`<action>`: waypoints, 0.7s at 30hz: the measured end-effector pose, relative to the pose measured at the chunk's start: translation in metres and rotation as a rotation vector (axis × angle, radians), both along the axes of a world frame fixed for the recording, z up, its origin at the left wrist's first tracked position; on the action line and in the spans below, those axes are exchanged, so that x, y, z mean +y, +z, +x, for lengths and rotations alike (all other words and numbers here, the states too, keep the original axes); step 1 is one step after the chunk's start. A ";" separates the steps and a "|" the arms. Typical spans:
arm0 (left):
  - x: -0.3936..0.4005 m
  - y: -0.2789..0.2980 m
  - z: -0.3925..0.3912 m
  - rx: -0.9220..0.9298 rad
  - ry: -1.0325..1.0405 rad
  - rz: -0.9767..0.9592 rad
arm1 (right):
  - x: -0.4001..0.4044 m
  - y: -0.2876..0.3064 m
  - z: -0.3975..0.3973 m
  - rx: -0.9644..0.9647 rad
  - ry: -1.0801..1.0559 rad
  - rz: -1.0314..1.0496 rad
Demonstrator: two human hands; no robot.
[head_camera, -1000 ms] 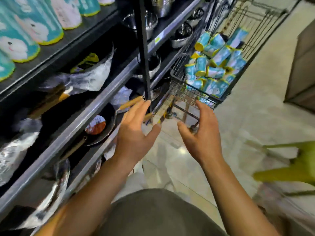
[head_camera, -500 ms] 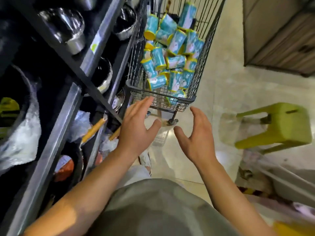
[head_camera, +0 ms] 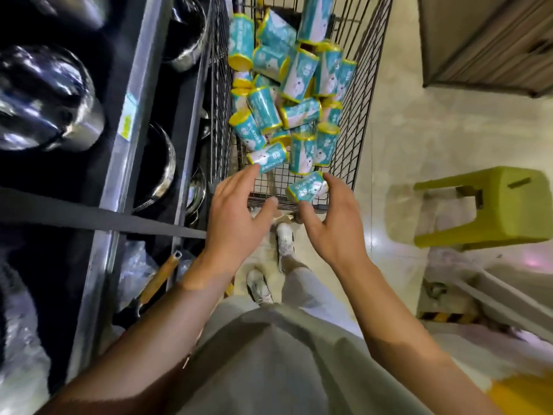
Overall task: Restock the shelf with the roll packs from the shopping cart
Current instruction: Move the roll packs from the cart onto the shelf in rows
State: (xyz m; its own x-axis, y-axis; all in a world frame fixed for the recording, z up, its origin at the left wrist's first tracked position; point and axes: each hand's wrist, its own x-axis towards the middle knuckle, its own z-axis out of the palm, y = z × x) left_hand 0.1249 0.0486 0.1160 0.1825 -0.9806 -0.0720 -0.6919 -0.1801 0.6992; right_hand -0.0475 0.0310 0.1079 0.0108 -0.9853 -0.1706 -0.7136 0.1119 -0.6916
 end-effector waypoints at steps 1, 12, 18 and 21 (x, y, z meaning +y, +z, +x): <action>-0.012 -0.004 0.001 -0.004 0.010 0.009 | -0.015 -0.007 0.000 -0.003 -0.001 0.015; -0.150 -0.132 0.004 -0.027 0.118 0.269 | -0.185 -0.144 0.000 0.119 0.054 0.392; -0.193 -0.227 0.018 -0.013 0.082 0.489 | -0.234 -0.233 0.003 0.111 -0.083 0.580; -0.211 -0.270 0.023 -0.066 0.048 0.460 | -0.244 -0.269 0.009 0.077 -0.209 0.651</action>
